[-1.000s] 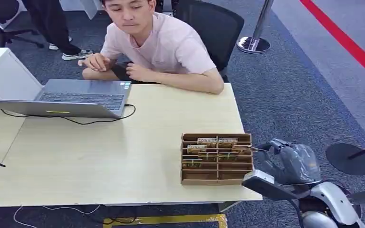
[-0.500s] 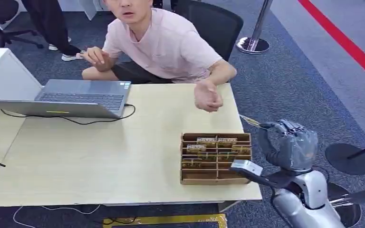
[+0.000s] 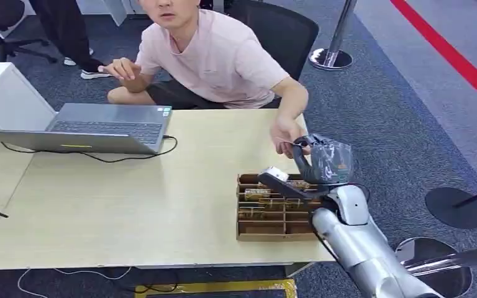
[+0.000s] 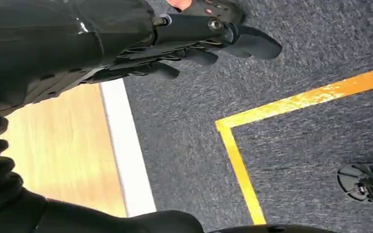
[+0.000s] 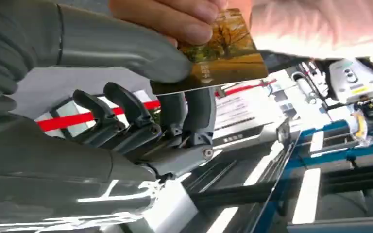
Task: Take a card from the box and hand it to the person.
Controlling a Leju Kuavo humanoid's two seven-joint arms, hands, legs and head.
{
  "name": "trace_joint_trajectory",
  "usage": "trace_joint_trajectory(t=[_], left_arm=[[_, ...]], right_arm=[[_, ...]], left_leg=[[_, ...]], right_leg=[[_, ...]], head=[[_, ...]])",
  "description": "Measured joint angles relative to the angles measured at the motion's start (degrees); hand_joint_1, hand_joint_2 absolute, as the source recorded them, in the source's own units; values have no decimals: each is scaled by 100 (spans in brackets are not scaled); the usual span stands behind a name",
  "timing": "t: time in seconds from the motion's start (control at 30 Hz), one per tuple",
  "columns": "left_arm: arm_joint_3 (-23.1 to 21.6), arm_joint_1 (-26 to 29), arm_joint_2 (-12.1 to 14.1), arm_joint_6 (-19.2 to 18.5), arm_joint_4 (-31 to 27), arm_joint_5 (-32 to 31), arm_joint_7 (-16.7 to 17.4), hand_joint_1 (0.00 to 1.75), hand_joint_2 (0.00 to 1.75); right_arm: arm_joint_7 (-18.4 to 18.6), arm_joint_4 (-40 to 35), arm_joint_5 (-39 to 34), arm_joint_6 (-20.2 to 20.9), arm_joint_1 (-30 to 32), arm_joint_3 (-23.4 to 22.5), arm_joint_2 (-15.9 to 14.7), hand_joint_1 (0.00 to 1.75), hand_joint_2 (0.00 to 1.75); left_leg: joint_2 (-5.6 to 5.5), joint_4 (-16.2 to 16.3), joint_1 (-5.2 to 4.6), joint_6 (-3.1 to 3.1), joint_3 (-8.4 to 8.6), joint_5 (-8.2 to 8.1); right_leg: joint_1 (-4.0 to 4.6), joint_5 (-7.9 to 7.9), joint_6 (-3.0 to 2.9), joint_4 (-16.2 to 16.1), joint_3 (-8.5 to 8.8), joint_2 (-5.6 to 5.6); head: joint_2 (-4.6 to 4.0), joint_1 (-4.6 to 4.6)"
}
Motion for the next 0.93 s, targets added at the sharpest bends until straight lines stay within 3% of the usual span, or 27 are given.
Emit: trace_joint_trajectory(t=[0.17,0.2,0.6,0.73,0.93], left_arm=[[0,1,2,-13,0,2,-46,0,175],[0,0,2,15,-2,9,-72,0,0],[15,2,6,100,0,44,-50,0,0],[98,2,7,120,0,44,-46,0,0],[186,10,11,126,0,42,7,0,0]], right_arm=[[-53,618,-72,0,-362,0,149,0,175],[-66,742,-94,0,-416,0,169,0,175],[-218,1196,-335,-9,-725,-72,230,0,175],[-288,1216,-1350,142,-855,-203,225,0,175],[-229,774,-3437,1273,-877,-650,-63,0,175]], left_leg=[[-3,2,0,0,-2,0],[-3,2,0,0,-2,0],[-3,5,0,1,-5,0],[-2,7,0,1,-3,0],[-7,13,-4,2,-9,0]], right_leg=[[0,1,1,0,0,-2],[0,1,1,0,0,-2],[0,3,5,-1,-1,-2],[0,4,6,-2,-2,-1],[-3,5,8,-3,-4,-6]], head=[[0,0],[0,0],[0,0],[0,0],[0,0]])
